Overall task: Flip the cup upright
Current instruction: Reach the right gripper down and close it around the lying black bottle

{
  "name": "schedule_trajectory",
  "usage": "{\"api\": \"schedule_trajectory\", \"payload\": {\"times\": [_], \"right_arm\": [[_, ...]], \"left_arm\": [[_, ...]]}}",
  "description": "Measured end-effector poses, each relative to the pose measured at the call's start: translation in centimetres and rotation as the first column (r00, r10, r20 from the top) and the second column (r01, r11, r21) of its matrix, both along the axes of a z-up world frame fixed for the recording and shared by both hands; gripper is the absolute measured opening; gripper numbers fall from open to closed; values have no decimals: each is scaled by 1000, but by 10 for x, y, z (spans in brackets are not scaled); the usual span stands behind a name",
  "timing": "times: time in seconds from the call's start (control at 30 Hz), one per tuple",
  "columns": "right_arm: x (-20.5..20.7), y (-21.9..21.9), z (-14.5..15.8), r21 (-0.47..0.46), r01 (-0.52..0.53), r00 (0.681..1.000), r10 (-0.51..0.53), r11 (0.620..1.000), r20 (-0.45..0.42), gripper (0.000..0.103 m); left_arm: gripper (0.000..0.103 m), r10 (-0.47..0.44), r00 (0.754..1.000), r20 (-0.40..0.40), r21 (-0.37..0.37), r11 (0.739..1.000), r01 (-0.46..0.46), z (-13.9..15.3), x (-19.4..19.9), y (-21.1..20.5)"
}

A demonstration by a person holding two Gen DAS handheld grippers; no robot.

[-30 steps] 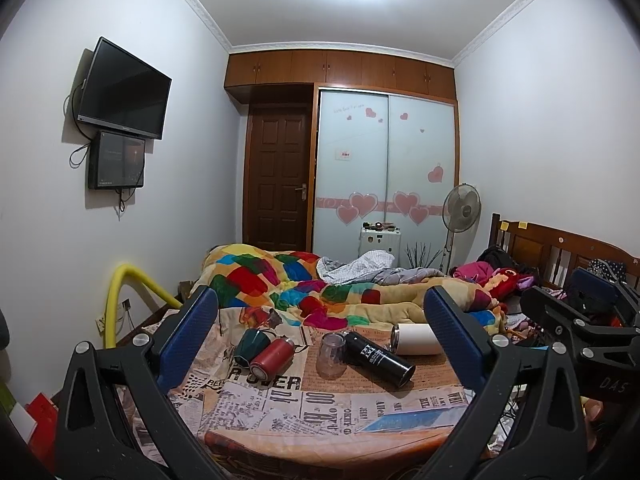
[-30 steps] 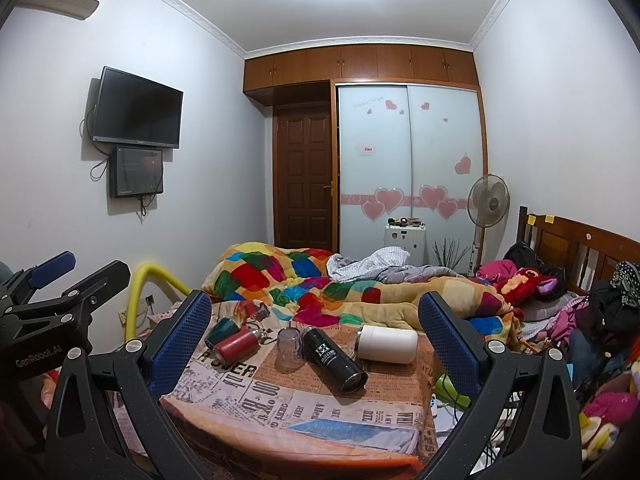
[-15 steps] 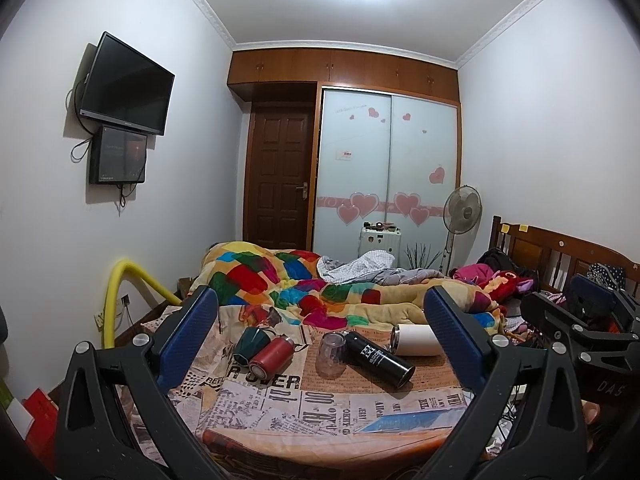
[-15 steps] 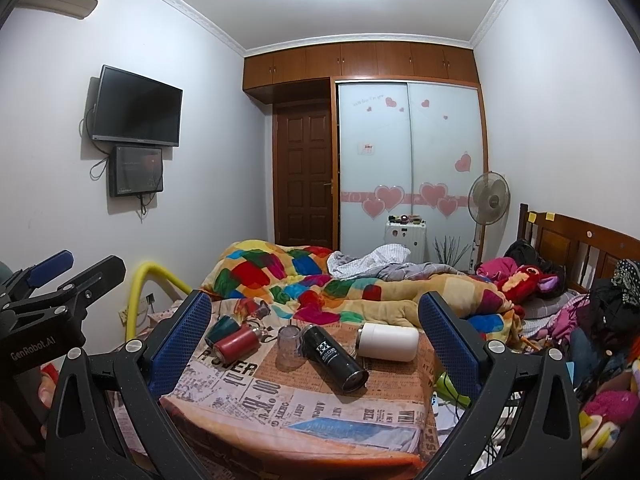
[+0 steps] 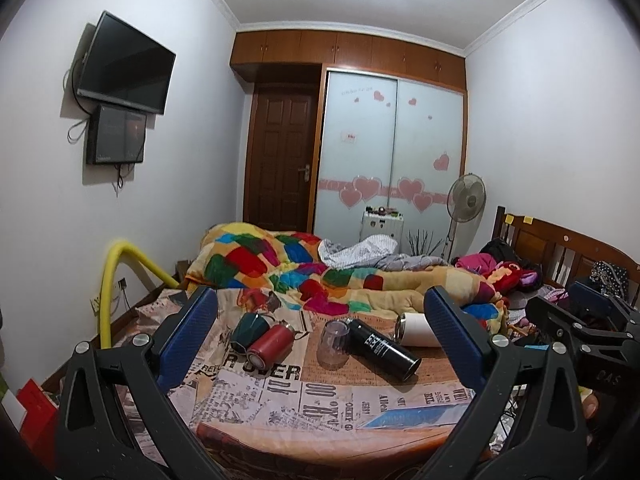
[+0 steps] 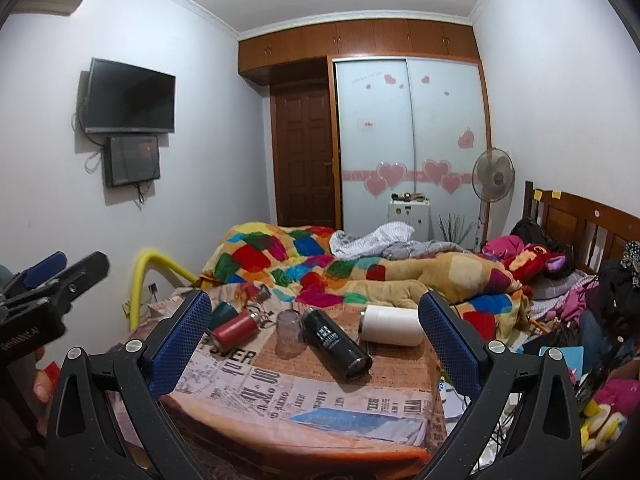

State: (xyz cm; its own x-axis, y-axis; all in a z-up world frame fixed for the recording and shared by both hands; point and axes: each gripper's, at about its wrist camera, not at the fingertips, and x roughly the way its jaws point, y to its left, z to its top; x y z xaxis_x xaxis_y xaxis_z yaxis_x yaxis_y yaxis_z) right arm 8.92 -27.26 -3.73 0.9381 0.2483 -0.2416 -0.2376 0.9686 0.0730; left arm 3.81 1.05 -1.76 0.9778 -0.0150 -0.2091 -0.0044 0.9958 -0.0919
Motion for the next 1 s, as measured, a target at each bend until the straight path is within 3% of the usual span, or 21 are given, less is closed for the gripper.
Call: {"api": "schedule_trajectory", "payload": {"times": [0.27, 0.47, 0.57, 0.73, 0.93, 1.0], "right_arm": [[77, 0, -39, -92, -15, 989, 1, 996, -150, 103], [162, 6, -89, -154, -108, 934, 47, 982, -355, 103], [197, 11, -109, -161, -170, 882, 78, 972, -464, 102], [248, 21, -142, -102, -282, 771, 162, 954, -616, 101], [290, 36, -171, -85, -362, 665, 194, 928, -721, 95], [300, 42, -178, -97, -388, 644, 194, 917, -740, 92]], "left_arm": [[103, 71, 987, -146, 8, 997, -70, -39, 64, 13], [103, 83, 950, -300, 12, 996, -84, -87, 113, 25], [103, 89, 932, -351, 20, 996, -87, -106, 132, 31], [103, 79, 905, -417, 13, 997, -81, -131, 156, 34], [103, 72, 895, -440, 26, 997, -67, -150, 174, 32], [103, 70, 891, -448, 30, 998, -64, -154, 180, 32]]}}
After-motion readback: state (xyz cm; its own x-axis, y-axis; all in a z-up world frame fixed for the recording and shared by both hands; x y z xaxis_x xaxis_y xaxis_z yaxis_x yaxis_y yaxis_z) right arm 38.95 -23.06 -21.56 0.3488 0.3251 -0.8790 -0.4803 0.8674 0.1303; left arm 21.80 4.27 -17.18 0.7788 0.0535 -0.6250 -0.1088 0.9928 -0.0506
